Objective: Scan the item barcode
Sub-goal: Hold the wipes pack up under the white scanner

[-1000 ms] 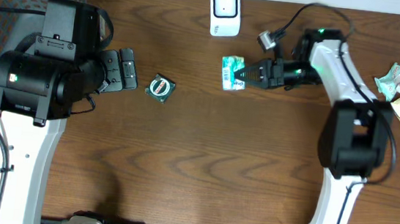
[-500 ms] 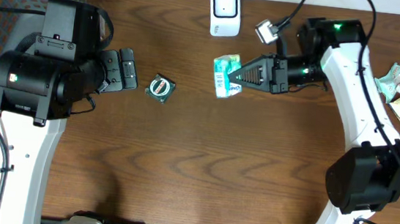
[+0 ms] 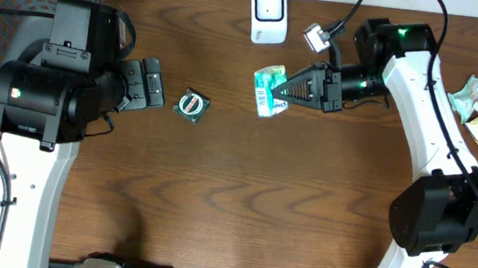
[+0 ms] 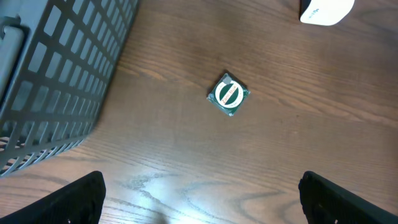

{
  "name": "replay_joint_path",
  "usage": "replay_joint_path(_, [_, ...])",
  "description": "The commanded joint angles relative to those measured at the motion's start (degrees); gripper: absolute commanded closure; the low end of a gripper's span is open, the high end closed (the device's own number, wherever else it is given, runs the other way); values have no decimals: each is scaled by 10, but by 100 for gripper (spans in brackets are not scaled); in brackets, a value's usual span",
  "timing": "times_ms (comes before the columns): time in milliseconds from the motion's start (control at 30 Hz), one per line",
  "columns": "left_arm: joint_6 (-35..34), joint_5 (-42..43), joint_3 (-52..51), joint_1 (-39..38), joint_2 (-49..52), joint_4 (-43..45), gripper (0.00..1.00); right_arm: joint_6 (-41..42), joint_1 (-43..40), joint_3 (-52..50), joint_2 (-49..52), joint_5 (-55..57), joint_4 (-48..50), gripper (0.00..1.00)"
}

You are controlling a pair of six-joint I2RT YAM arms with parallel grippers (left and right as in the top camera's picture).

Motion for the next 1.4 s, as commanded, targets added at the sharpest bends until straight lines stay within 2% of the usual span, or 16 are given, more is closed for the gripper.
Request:
replay_joint_path(0, [-1, 4, -3, 2, -1, -2, 3, 60, 18, 0, 0, 108, 43, 98])
replay_joint_path(67, [-1, 4, -3, 2, -1, -2, 2, 162, 36, 0, 2, 198, 98, 98])
replay_joint_path(100, [-1, 4, -3, 2, -1, -2, 2, 241, 49, 0, 3, 271, 139, 98])
replay_joint_path(200, [-1, 4, -3, 2, -1, -2, 2, 390, 77, 0, 4, 473, 210, 98])
replay_joint_path(267, [-1, 4, -3, 2, -1, -2, 2, 465, 97, 0, 4, 622, 250, 99])
replay_joint_path(367, [-1, 4, -3, 2, -1, -2, 2, 501, 115, 0, 6, 735, 297, 99])
replay_joint_path(633, [-1, 4, -3, 2, -1, -2, 2, 501, 124, 0, 44, 834, 407, 99])
replay_joint_path(833, [-1, 4, -3, 2, -1, -2, 2, 440, 123, 0, 87, 877, 506, 99])
replay_joint_path(933, [-1, 4, -3, 2, -1, -2, 2, 439, 123, 1, 90, 896, 558, 98])
replay_joint_path(1133, [-1, 4, -3, 2, -1, -2, 2, 442, 111, 53, 91, 896, 607, 98])
replay_joint_path(1367, [-1, 4, -3, 2, -1, -2, 2, 352, 105, 138, 136, 905, 639, 99])
